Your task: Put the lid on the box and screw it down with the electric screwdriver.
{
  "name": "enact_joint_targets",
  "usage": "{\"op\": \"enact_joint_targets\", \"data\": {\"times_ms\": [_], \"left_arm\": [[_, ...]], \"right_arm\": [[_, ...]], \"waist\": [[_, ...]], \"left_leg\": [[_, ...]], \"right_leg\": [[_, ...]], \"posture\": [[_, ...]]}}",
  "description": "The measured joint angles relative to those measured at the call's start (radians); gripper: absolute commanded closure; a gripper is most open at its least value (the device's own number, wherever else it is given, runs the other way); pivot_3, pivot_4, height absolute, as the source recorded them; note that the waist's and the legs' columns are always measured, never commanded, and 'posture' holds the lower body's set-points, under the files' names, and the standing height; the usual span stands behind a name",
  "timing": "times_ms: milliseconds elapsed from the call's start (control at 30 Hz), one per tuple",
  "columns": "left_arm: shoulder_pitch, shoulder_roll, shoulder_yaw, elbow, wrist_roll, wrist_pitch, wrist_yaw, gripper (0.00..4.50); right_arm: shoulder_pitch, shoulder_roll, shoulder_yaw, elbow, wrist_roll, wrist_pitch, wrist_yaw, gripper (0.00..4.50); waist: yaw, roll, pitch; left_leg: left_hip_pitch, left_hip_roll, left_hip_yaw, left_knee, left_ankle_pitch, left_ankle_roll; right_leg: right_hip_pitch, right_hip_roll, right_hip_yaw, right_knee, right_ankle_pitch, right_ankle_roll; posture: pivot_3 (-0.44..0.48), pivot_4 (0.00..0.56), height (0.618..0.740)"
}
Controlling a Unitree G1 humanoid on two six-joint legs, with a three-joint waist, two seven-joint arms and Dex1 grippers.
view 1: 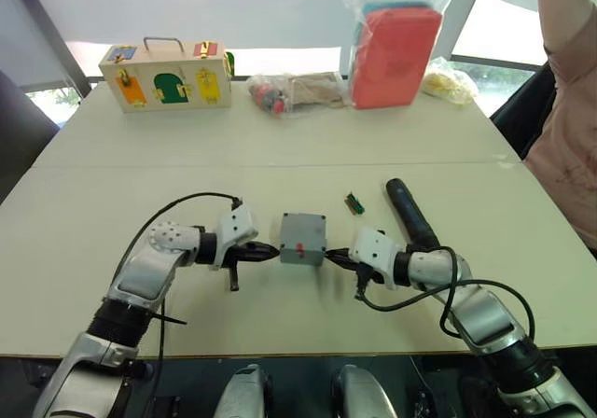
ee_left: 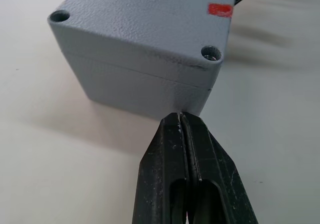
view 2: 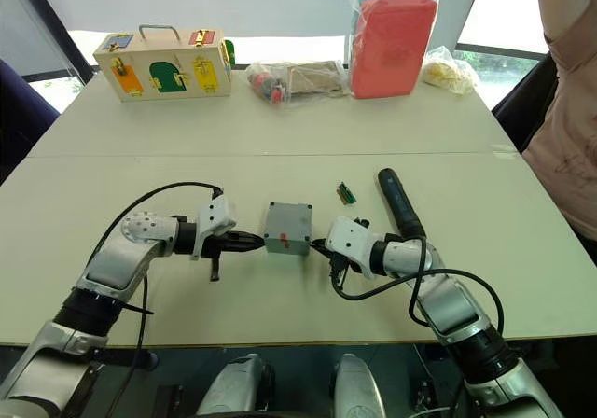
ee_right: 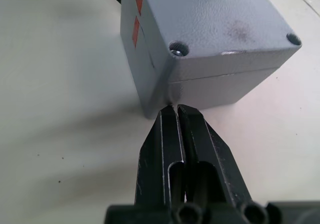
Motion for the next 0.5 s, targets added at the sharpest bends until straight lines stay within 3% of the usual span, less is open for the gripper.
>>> {"op": "enact_joint_targets", "data": {"times_ms": [500], "left_arm": [[0.036,0.053,0.0,-0.051,-0.006,0.002,-0.015,4.5]], "right_arm": [[-0.026,0.001,0.003,-0.001,-0.014,0.0,0.048,4.43]], "waist": [[0.0,0.001,0.001]], "left_leg": [[-0.001,0.0,0.001,0.0,0.0,0.0]], "right_leg": [[-0.002,0.0,0.001,0.0,0.0,0.0]], "posture": [[0.0,0.15,0.73]]}}
